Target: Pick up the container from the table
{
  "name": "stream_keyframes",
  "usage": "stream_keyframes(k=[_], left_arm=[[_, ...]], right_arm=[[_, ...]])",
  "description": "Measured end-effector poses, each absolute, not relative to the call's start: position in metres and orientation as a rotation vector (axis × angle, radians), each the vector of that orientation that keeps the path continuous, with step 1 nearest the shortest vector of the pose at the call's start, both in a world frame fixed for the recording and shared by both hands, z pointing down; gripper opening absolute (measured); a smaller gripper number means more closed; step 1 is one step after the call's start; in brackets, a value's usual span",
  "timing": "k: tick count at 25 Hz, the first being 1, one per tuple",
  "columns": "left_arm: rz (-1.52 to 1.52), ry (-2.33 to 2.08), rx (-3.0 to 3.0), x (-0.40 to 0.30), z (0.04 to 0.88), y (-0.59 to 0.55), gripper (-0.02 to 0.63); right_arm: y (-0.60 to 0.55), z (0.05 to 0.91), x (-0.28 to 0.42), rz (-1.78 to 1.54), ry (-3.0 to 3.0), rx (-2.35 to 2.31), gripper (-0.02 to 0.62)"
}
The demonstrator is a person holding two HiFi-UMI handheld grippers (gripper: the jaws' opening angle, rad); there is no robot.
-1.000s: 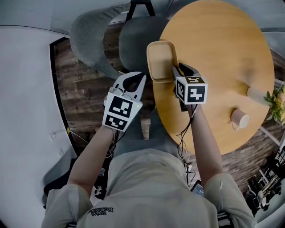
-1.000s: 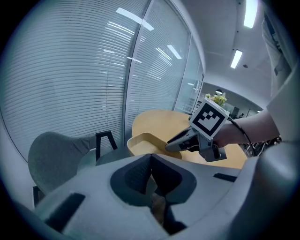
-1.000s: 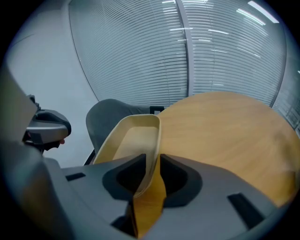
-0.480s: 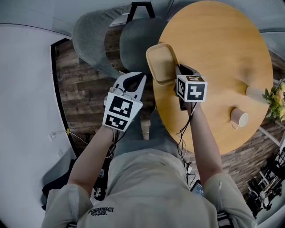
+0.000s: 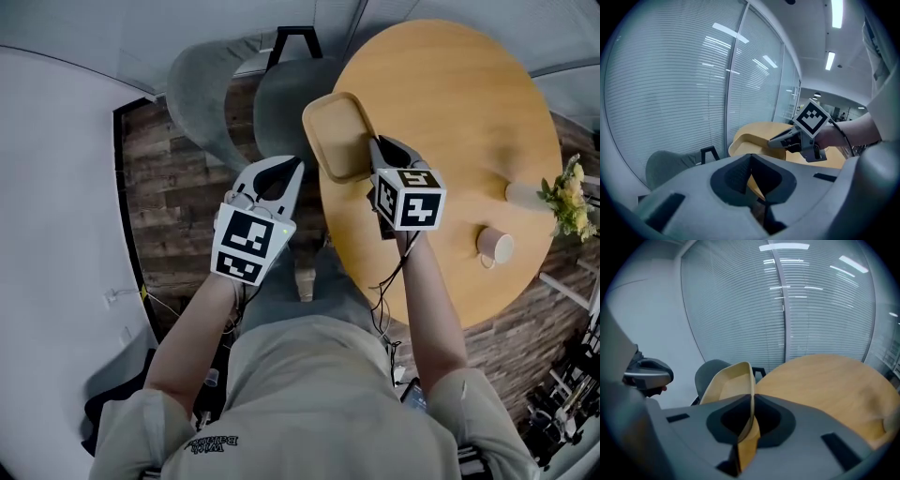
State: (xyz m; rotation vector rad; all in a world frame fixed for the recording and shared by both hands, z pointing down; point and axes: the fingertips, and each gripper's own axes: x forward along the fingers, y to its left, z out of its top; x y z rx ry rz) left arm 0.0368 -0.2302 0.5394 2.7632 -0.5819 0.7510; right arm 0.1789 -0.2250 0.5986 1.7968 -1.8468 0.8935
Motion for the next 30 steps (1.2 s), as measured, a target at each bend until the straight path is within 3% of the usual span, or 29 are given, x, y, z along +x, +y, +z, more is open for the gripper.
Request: stream_keyframes(k=[16,30], left_arm=[[0.432,-0.736,2.957,0.010,0.386,-0.228,0.020],[0.150,-0.833,3.078,-0.019,0.271,-0.210,0.020]], right_arm=[[-0.214,0.386,0.168,0.471,-2.070,2.058,0.038],[-0.178,0.256,0.138,0.091,-2.201,2.164,0.038]])
